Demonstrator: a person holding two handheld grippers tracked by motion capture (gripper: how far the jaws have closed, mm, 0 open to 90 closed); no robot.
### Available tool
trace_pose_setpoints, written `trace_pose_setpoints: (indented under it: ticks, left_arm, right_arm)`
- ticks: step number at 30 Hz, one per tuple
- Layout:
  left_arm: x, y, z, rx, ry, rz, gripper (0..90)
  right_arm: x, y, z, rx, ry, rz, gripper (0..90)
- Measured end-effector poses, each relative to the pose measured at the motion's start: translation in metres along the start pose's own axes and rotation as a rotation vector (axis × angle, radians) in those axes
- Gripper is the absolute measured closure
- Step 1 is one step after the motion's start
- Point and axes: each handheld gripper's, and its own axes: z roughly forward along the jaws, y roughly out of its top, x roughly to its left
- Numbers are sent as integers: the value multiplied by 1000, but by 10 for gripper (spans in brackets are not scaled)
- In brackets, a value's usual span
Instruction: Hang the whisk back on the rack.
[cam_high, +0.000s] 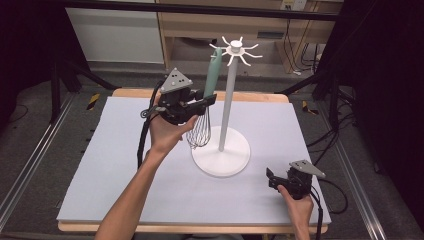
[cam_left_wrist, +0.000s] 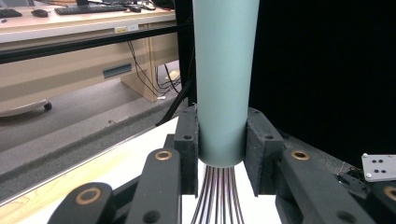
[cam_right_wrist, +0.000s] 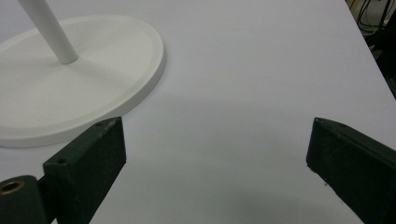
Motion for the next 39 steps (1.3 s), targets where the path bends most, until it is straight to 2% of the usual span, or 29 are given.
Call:
trace_pose_setpoints:
  ticks: [14, 29, 39]
  left_arm:
    - [-3, -3, 9, -3, 1, 2, 685]
    - [-3, -9, 20, -34, 47, 22, 685]
    - [-2, -10, 22, -43, 40, 24, 684]
  right_arm:
    - [0, 0, 0, -1, 2, 0, 53]
    - [1, 0, 1, 7, 7, -1, 53]
    - [1, 0, 1, 8, 7, -1, 53]
